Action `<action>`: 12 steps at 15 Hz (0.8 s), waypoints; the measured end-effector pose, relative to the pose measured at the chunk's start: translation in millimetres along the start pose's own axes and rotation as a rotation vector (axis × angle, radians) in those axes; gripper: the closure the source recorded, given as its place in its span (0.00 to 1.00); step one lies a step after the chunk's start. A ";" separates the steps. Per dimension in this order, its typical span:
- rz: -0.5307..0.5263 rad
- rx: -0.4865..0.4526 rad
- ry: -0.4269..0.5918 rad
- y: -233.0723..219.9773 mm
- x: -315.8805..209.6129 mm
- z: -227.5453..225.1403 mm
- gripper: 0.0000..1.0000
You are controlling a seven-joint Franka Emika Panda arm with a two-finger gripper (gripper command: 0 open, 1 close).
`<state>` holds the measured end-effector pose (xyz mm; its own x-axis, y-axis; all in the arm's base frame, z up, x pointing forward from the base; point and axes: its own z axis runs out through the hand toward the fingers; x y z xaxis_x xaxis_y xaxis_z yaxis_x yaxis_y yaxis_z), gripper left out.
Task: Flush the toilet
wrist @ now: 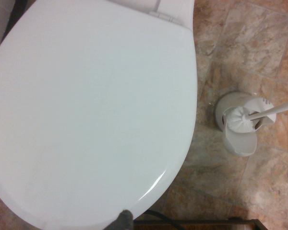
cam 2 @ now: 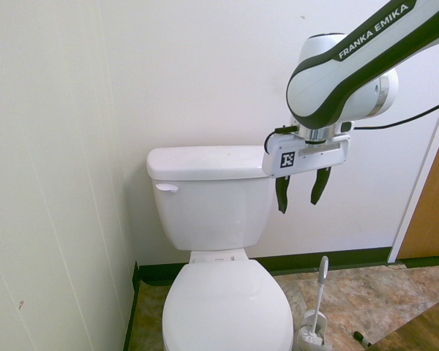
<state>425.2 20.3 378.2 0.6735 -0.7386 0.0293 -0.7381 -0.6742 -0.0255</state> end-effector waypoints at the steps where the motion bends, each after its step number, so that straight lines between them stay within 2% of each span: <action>1: 0.001 0.001 -0.002 -0.4 0.2 0.4 0.00; 4: 0.009 0.019 0.007 -12.2 3.3 -5.6 0.00; 6: 0.018 0.042 0.026 -39.1 9.0 -18.6 0.00; 12: 0.078 0.085 0.068 -180.8 14.3 -31.6 0.00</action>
<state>567.0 131.7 414.8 0.6076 -0.7889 0.0916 -0.7805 -0.6145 -0.1151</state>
